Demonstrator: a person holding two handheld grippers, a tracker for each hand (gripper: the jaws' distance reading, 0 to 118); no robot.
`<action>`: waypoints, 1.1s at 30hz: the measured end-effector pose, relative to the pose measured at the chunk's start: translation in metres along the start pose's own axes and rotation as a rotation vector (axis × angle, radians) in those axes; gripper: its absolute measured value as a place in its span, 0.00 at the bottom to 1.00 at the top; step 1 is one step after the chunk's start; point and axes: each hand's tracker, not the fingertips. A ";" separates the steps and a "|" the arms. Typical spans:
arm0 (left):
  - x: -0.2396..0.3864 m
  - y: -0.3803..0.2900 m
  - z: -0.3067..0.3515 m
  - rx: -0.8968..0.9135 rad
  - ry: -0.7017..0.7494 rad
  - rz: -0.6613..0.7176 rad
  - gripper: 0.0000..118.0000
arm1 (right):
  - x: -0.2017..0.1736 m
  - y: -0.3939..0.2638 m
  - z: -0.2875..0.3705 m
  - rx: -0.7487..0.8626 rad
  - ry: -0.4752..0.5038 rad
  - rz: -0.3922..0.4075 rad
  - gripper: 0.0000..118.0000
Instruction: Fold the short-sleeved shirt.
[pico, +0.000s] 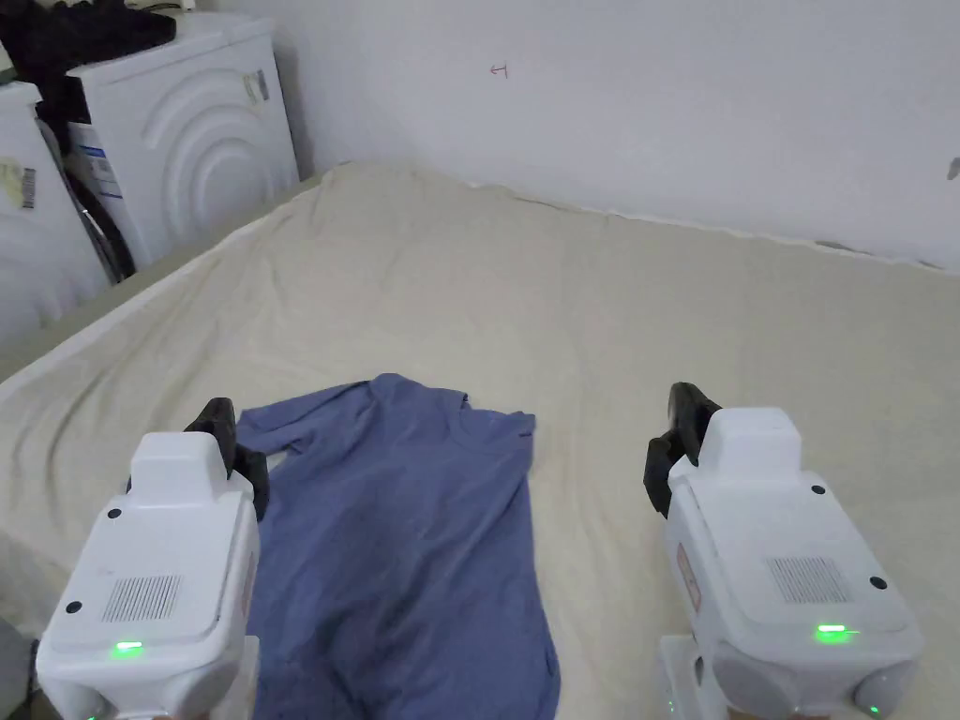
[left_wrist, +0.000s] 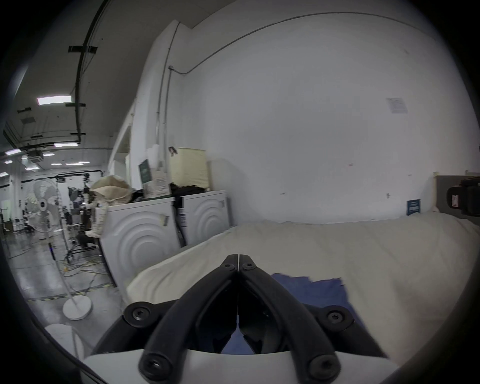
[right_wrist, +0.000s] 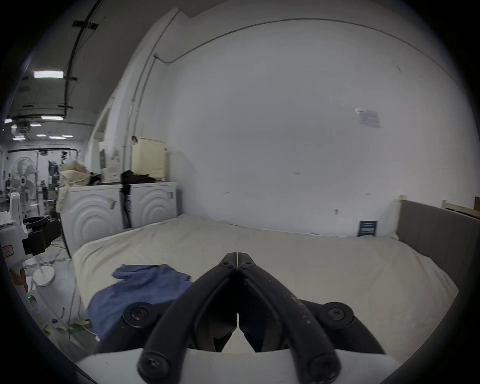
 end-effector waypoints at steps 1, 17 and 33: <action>-0.008 -0.001 0.001 -0.004 0.013 -0.007 0.00 | -0.007 -0.001 -0.002 0.002 0.009 0.002 0.02; -0.001 -0.015 -0.036 -0.254 -0.083 0.085 0.11 | -0.015 -0.011 -0.007 -0.028 0.047 0.012 0.02; 0.137 -0.104 -0.147 -0.788 -0.326 0.008 0.88 | 0.073 -0.038 -0.009 -0.133 -0.161 0.009 0.02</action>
